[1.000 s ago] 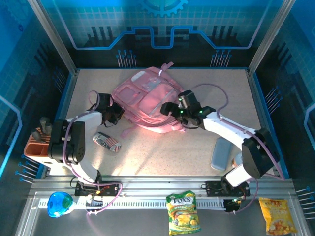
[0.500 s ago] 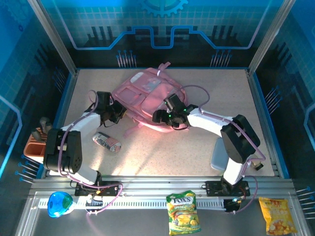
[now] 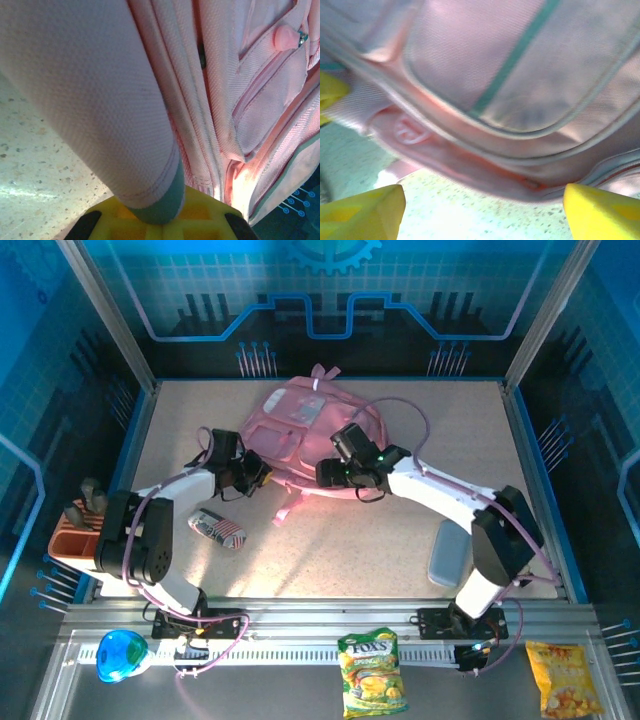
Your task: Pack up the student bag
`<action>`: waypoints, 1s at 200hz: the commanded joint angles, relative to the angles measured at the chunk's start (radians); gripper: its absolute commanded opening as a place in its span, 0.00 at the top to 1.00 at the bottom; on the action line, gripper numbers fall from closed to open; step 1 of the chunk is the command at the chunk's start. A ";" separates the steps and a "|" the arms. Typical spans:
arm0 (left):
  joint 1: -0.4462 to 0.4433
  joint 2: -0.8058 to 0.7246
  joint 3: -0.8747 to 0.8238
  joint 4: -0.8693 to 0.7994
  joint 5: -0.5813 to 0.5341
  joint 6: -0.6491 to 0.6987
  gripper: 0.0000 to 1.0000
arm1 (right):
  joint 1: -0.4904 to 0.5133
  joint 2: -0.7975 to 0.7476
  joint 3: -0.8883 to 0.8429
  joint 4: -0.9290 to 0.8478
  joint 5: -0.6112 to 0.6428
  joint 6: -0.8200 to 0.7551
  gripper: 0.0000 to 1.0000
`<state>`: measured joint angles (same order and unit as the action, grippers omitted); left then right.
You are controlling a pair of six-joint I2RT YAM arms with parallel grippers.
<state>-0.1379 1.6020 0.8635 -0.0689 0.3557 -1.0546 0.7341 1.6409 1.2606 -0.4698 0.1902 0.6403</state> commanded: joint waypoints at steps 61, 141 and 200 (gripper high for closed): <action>-0.023 -0.025 0.025 0.082 0.124 -0.018 1.00 | 0.247 0.199 0.093 0.128 0.032 -0.031 0.52; -0.023 -0.013 0.014 0.082 0.209 0.021 1.00 | 0.234 0.370 0.234 0.080 0.210 0.092 0.62; -0.022 0.004 0.035 0.075 0.229 0.027 1.00 | 0.218 0.391 0.283 -0.009 0.302 0.132 0.62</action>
<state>-0.1452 1.6035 0.8631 -0.0322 0.4751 -1.0473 0.9649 2.0129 1.5127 -0.4187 0.4194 0.7338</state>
